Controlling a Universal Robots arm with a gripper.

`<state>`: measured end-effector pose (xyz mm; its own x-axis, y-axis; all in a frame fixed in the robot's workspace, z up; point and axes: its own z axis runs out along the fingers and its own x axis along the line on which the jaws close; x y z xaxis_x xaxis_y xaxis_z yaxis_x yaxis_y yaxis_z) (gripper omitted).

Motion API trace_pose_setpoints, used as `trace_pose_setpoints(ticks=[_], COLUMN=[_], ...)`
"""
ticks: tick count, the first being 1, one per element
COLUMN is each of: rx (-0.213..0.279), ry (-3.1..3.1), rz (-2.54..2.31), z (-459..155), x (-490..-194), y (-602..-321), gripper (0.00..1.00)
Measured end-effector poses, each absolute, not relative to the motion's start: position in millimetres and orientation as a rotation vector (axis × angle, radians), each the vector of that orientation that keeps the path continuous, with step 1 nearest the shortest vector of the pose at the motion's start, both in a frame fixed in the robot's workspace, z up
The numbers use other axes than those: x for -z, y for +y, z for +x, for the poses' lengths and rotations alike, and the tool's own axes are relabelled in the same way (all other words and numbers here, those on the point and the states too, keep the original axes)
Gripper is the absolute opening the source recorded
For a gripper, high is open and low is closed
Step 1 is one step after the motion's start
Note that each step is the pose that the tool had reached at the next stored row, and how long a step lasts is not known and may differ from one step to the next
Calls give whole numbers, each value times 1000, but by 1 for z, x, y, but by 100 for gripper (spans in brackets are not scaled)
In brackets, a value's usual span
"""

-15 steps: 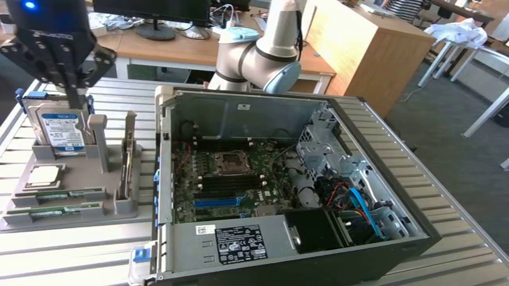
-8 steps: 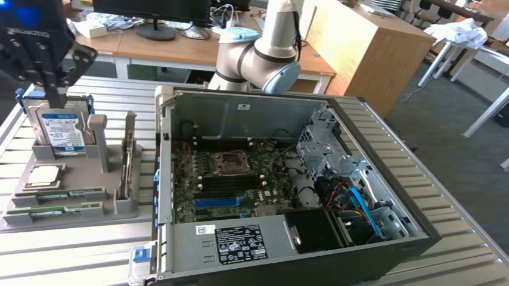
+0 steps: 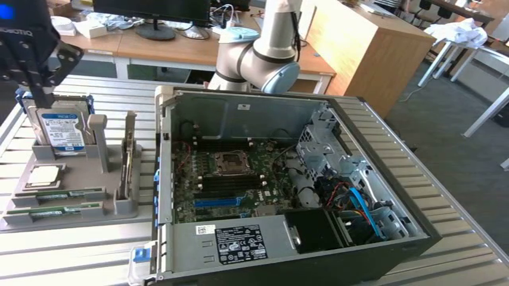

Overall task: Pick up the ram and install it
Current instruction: 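Reach for the ram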

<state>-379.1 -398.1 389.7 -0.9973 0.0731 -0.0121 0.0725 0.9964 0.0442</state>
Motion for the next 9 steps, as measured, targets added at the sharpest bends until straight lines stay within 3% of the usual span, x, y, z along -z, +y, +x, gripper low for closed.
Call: trace_pose_setpoints(ticks=[9], rx=[-68], ry=[3125], rz=[114], z=[-382], x=[-390], y=[-398], gripper=[10])
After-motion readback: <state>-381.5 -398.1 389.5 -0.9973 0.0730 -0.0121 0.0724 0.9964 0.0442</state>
